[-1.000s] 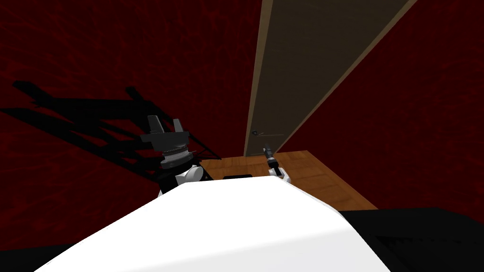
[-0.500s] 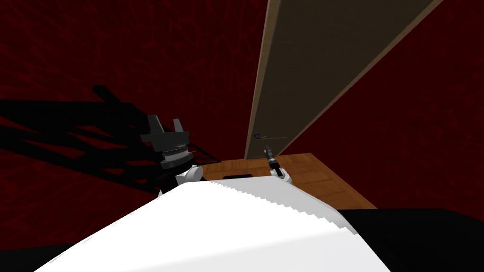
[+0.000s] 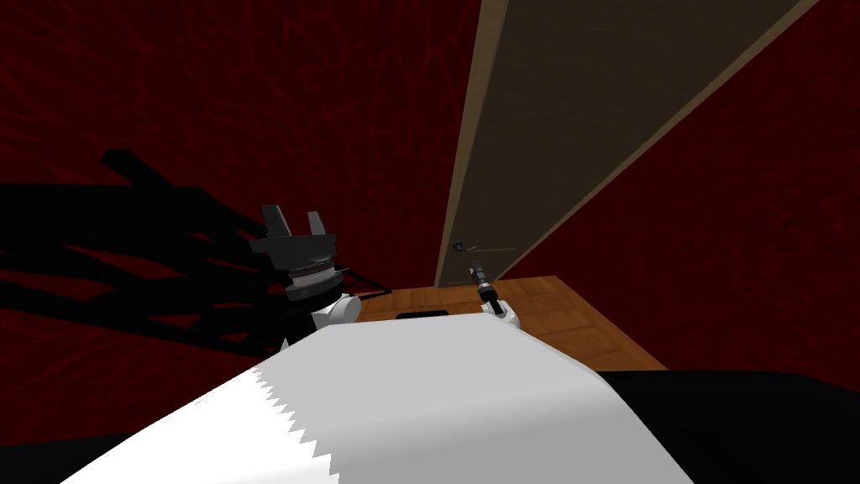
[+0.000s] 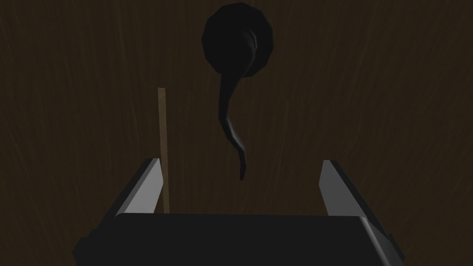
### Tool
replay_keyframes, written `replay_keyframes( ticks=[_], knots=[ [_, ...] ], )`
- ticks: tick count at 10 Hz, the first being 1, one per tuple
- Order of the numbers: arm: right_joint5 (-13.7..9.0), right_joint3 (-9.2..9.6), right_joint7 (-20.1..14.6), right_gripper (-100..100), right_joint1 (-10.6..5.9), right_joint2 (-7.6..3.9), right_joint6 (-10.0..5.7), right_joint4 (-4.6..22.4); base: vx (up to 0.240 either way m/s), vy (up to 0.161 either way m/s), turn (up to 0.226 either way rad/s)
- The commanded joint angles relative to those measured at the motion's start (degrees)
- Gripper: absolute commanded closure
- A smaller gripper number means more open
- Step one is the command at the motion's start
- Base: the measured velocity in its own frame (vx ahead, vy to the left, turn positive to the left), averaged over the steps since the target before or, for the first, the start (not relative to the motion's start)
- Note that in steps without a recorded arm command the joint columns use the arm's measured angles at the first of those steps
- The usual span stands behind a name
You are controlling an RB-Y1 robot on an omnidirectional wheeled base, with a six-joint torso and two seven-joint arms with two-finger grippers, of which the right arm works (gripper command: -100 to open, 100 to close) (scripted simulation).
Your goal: Pull the door open
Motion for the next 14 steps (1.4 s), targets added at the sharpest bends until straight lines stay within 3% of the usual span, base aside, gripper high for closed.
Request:
replay_keyframes(
  ticks=[1,3,5,9,11,12,13,14],
  knots=[
    [0.0,0.00,0.0,-100,0.00,0.00,0.00,0.0,0.048,-0.005,0.003],
    [-1.3,-1.72,-0.4,-100,-0.07,-1.37,-1.36,2.5,0.178,0.049,0.185],
    [-1.6,-2.12,-0.4,-100,-0.08,-1.69,-1.67,3.1,0.120,0.050,0.079],
    [-3.7,-5.04,-1.0,-100,-0.13,-4.02,-3.88,7.1,0.168,0.019,0.180],
    [-4.0,-5.35,-1.1,-100,-0.13,-4.27,-4.13,7.6,0.141,-0.008,0.052],
    [-3.9,-5.26,-1.1,-100,0.33,-4.15,-3.62,6.6,0.036,-0.001,0.001],
    [-3.9,-5.26,-1.1,100,0.33,-4.15,-3.62,6.6,0.000,0.000,0.000],
    [-3.9,-5.26,-1.1,100,0.33,-4.15,-3.62,6.6,-0.013,0.001,0.003]
  ],
)
